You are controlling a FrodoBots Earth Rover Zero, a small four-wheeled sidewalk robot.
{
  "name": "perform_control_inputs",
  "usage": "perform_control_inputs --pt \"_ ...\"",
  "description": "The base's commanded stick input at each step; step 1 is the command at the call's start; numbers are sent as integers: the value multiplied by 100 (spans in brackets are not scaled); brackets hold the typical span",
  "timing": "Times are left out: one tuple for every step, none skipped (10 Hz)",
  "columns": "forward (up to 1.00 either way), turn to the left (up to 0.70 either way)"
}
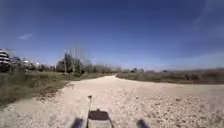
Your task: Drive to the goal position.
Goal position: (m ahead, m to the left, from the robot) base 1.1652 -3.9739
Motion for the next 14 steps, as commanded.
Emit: perform_control_inputs --pt "50 0" --pt "50 0" --pt "50 0" --pt "50 0" --pt "50 0" --pt "50 0" --pt "50 0" --pt "50 0" --pt "49 0" --pt "38 0" --pt "0 0" --pt "0 0" --pt "0 0" --pt "0 0"
